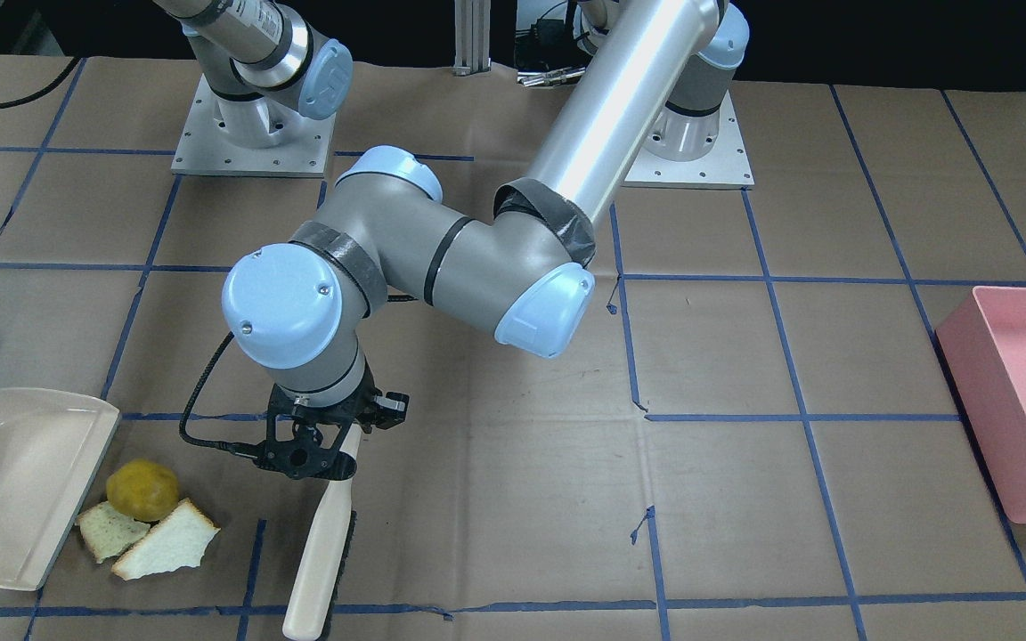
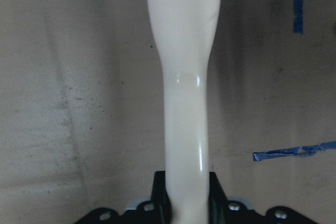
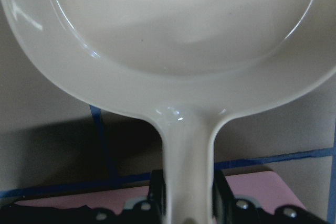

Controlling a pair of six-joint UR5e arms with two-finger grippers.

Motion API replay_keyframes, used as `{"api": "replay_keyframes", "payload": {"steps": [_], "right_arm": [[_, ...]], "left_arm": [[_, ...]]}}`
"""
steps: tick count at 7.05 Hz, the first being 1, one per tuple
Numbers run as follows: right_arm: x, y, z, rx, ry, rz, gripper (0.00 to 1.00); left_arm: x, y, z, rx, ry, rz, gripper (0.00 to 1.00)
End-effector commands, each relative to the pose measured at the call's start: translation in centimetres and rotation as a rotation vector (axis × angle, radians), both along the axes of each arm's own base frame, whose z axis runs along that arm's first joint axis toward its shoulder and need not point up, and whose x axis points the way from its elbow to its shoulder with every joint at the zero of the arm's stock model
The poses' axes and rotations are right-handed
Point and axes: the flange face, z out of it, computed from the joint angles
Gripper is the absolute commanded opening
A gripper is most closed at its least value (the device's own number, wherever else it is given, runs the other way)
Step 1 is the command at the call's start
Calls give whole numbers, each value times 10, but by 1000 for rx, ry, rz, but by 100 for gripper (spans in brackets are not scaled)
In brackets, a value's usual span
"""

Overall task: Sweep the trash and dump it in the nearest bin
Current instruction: 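Move the brush with the left gripper toward the potato and bread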

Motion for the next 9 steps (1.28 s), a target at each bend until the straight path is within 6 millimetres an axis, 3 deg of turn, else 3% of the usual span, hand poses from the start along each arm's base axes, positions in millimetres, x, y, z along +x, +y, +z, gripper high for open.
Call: {"api": "replay_keyframes", "payload": {"steps": [1, 3, 4, 5, 9], "right_arm": [[-4, -4, -10, 13, 5, 37, 2], [-5, -6, -7, 14, 7, 45, 2], [-4, -6, -6, 10, 4, 41, 2], [-2, -7, -7, 8, -6, 43, 2], [2, -7, -9, 12, -15, 51, 2]], "left_arm": [[-25, -7, -21, 75, -58, -52, 8], [-55, -13, -42, 78, -56, -102, 4], [-67, -19, -43, 52, -40, -117, 3], [-87, -9, -47, 60, -43, -146, 1], [-112, 6, -61, 70, -40, -166, 1]]}}
